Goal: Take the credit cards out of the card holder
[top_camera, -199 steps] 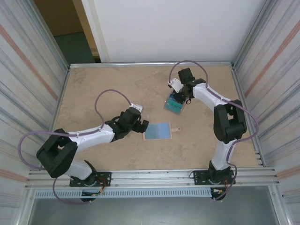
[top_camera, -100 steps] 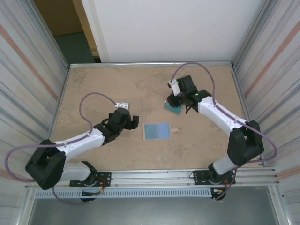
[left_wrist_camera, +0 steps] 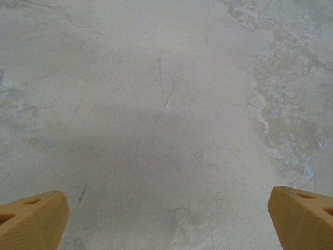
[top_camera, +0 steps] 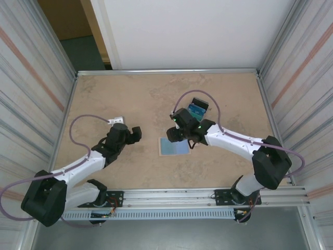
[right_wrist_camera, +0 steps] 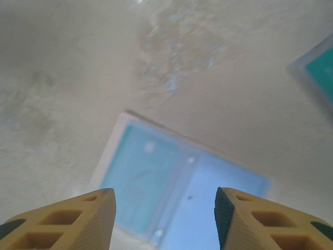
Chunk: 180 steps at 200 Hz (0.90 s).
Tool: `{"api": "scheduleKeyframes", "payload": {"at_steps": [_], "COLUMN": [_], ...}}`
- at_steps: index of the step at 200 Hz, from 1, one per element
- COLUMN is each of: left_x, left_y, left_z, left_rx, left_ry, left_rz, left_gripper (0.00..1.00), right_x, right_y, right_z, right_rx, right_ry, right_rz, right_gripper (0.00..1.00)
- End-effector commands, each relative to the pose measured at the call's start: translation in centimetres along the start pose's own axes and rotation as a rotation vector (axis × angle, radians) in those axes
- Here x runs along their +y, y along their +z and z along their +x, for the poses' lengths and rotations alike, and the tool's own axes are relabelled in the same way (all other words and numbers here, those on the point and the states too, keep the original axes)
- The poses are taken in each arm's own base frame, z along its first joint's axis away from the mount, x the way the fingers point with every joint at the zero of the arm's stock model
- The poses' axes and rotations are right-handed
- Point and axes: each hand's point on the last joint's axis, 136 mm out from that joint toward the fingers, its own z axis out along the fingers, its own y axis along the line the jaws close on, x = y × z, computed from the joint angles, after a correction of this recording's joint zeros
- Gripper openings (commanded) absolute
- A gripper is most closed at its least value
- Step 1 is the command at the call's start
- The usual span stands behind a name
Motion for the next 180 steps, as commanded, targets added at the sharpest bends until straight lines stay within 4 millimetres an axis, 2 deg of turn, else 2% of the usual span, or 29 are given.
{"api": "scheduleKeyframes", "payload": {"at_steps": [1,45,85,128,180], "left_x": [-0.3,0.0,0.0,0.3,0.4], "left_y": [-0.3,-0.6,-0.7,-0.8,-0.7], "left_z": [-0.6,-0.6,-0.3,-0.2,0.1], "left_rx": [-0.027,-0.036,-0.023,-0.021,-0.012], "left_ry": [-0.063,-0.073,-0.073,-0.071,-0.067], "left_rz": [0.048,0.047,0.049,0.039,0.031], "left_gripper": [0.99,0.99,0.99,0.99,0.99], "right_x": [0.6,3.1,4.5,4.1,3.6], "right_y": [1.2,3.1,4.7,5.9,6.7], "right_z": [1.6,4.7,5.7,6.0,6.4], "right_rx": [0.028,0.118,0.162,0.177,0.197], "right_ry": [0.085,0.025,0.005,-0.003,-0.012], "right_rz": [0.032,0.073,0.06,0.096,0.125], "right_gripper": [0.52,0.51,0.55,0.6,0.61]}}
